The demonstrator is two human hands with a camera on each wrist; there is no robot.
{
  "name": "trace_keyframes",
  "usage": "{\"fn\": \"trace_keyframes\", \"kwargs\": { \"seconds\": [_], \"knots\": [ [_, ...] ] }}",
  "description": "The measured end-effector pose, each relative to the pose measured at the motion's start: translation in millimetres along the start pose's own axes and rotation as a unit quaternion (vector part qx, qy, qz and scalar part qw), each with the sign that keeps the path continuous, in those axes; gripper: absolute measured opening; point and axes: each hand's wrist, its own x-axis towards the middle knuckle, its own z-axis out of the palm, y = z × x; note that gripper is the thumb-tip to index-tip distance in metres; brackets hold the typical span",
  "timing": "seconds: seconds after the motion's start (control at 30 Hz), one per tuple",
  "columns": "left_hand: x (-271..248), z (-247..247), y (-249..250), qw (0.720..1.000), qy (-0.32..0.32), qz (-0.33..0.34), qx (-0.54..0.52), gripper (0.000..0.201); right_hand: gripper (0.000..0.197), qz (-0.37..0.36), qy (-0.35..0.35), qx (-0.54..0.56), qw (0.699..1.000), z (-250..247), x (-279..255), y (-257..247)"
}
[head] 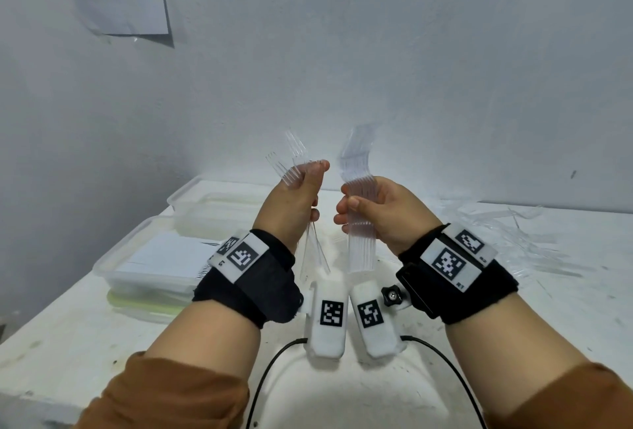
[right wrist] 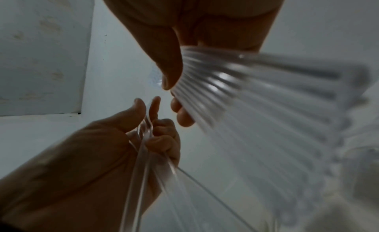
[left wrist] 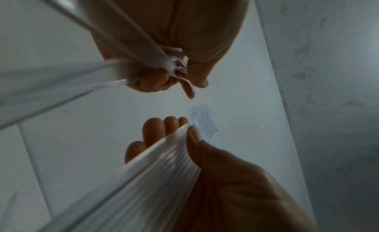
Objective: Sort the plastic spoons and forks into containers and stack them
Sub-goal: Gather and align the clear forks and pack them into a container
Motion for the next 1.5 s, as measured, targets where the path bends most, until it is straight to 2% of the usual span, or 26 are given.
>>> {"fn": "trace_keyframes", "kwargs": {
  "seconds": [0.23,0.47,0.67,1.07,1.3,1.4,1.5],
  "knots": [
    [-0.8,16.0,3.8,1.0,0.011,0.021,0.007,0.019,0.018,-0.01,-0.01,-0.007,1.0,-11.7,-5.4,-4.2],
    [0.1,42.2,14.5,0.998,-0.019,0.065,-0.012,0.014,0.014,-0.027,-0.023,0.012,0.999,-37.3,-9.9,-18.5],
    [0.4,60.7,16.1,0.997,-0.009,0.081,0.005,0.011,0.01,-0.023,-0.042,0.006,0.999,-53.3,-9.0,-24.3],
    [-0.5,85.5,19.0,0.996,0.012,0.072,0.046,0.012,0.015,-0.057,-0.057,-0.033,0.996,-75.1,-6.5,-31.9],
    [2.9,93.3,17.9,0.996,-0.009,0.082,0.041,0.031,0.02,-0.061,-0.07,-0.058,0.994,-85.2,-4.0,-31.1],
    [5.3,96.7,19.2,0.995,-0.009,0.082,0.057,0.029,0.022,-0.073,-0.076,-0.053,0.993,-86.4,-2.6,-32.3],
    [7.2,98.9,22.5,0.995,-0.004,0.072,0.072,0.017,0.012,-0.078,-0.063,-0.044,0.994,-88.1,1.8,-31.2]
  ]
}}
